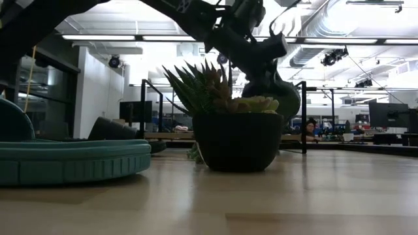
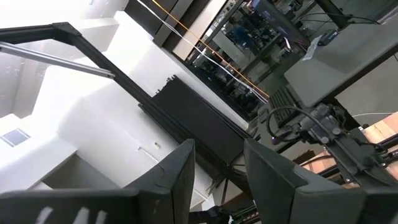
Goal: Pick and place slides into the shelf
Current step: Put the right blue slipper on the shelf
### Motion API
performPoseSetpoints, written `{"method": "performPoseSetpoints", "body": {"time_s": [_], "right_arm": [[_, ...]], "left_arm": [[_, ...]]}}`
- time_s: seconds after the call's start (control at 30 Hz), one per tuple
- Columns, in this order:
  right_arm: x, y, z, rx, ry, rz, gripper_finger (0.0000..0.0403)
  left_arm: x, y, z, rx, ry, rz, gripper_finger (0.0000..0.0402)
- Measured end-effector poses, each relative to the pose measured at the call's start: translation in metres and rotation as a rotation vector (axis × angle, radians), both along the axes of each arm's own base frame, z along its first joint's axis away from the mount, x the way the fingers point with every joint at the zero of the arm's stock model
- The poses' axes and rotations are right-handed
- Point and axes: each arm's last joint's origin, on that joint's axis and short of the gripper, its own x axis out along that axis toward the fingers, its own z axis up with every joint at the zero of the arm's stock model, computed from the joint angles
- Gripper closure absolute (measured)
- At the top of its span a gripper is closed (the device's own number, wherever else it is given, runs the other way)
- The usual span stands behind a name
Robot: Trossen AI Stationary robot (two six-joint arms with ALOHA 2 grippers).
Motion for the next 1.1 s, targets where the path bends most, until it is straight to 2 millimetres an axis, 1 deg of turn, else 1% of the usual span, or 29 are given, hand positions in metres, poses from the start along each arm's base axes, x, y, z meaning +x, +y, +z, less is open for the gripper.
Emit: {"method": "performPoseSetpoints", "body": {"time_s": [0.1,0.2,0.33,0.67,0.83,1.1], "right_arm": [[0.000,0.000,0.000,0.000,0.000,0.000,0.0272],[0.000,0.000,0.000,0.002,0.004,0.000,0.0272],[0.000,0.000,-0.001,0.003,0.006,0.000,0.0272],[0.000,0.000,-0.001,0.001,0.006,-0.001,0.0272],[0.000,0.000,-0.001,0.000,0.006,-0.001,0.0272],[0.000,0.000,-0.001,0.001,0.006,-0.005,0.0272]], "left_arm": [[0.001,0.007,-0.003,0.002,-0.017,0.010,0.0346],[0.000,0.013,-0.011,-0.014,-0.002,0.027,0.0346],[0.000,0.016,-0.017,-0.043,-0.001,0.039,0.0346],[0.003,0.010,-0.016,-0.111,-0.031,0.009,0.0346],[0.003,0.008,-0.016,-0.185,-0.056,-0.027,0.0346],[0.003,0.008,-0.017,-0.210,-0.063,-0.032,0.0346]]}}
